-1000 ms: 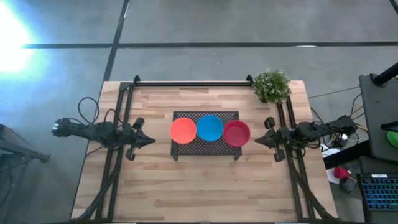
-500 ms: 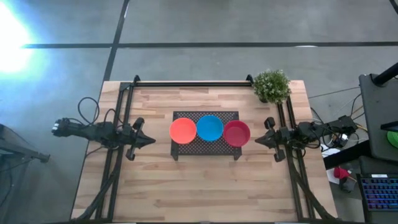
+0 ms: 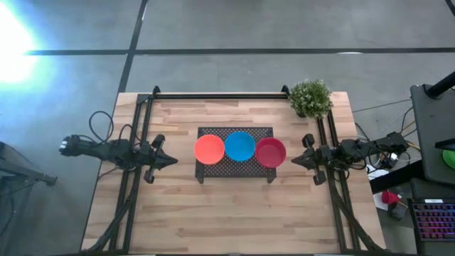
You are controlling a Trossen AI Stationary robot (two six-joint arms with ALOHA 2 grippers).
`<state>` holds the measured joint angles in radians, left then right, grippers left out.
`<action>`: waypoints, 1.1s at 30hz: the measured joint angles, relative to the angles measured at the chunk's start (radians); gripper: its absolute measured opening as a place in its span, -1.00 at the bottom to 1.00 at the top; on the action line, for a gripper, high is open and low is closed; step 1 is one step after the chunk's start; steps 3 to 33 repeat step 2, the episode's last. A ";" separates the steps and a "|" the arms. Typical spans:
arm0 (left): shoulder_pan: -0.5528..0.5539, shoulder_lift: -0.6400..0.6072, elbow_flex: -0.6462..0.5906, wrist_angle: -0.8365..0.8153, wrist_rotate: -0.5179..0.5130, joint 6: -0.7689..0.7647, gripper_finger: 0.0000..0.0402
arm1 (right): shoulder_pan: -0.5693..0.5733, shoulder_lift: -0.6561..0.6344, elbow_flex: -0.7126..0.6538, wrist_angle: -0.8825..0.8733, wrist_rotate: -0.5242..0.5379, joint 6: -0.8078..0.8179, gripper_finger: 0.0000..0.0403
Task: Pick & Place Mini bowls
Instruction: Return to Home Position
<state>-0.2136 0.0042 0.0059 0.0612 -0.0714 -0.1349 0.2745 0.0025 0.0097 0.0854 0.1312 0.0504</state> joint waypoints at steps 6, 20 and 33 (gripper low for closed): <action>0.000 0.000 0.000 0.000 0.000 0.000 -1.00 | 0.000 0.000 0.000 0.000 0.000 -0.001 -0.96; 0.000 0.000 0.000 0.000 0.000 0.000 -1.00 | 0.000 0.000 0.000 0.000 0.000 -0.001 -0.96; 0.000 0.000 0.000 0.000 0.000 0.000 -1.00 | 0.000 0.000 0.000 0.000 0.000 -0.001 -0.96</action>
